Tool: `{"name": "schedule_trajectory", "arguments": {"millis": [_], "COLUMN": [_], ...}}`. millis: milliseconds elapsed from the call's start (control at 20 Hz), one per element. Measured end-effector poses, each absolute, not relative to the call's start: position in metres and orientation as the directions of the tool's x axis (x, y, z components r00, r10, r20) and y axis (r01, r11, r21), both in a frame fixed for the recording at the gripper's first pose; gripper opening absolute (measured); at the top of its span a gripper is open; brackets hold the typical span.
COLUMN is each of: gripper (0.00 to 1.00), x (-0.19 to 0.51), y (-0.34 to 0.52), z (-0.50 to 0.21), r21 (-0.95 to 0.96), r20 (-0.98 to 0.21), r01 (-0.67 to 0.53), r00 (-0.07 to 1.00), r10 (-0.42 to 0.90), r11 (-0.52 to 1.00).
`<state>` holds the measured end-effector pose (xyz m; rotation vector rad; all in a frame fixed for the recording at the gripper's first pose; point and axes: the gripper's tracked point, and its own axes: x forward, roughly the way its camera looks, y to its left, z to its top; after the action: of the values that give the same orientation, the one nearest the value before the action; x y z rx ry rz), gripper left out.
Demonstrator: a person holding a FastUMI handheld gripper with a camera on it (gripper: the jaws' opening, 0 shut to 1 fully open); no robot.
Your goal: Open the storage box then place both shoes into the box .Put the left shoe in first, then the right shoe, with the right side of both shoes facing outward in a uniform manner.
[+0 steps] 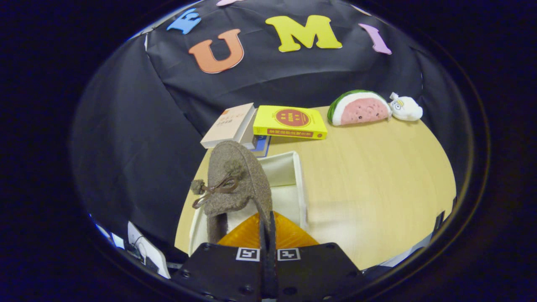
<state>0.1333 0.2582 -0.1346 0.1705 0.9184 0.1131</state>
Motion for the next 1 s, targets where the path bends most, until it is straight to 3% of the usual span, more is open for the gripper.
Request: {"name": "schedule_trajectory", "arguments": {"millis": [250, 550, 600, 650, 850, 1000], "gripper": [0.01, 0.02, 0.08, 0.09, 0.02, 0.05], "x": [0.128, 0.125, 0.123, 0.122, 0.126, 0.124], "y": [0.247, 0.247, 0.247, 0.246, 0.229, 0.214], "z": [-0.172, -0.164, -0.164, -0.164, -0.134, -0.106], "r21": [0.164, 0.17, 0.167, 0.166, 0.144, 0.114], "r20": [-0.794, -0.727, -0.724, -0.718, -0.629, -0.546], "r01": [0.056, 0.057, 0.056, 0.051, 0.078, 0.079], "r00": [0.599, 0.681, 0.685, 0.691, 0.777, 0.838], "r10": [0.098, 0.087, 0.084, 0.085, 0.03, -0.005], "r11": [0.985, 0.984, 0.984, 0.985, 0.986, 0.99]}}
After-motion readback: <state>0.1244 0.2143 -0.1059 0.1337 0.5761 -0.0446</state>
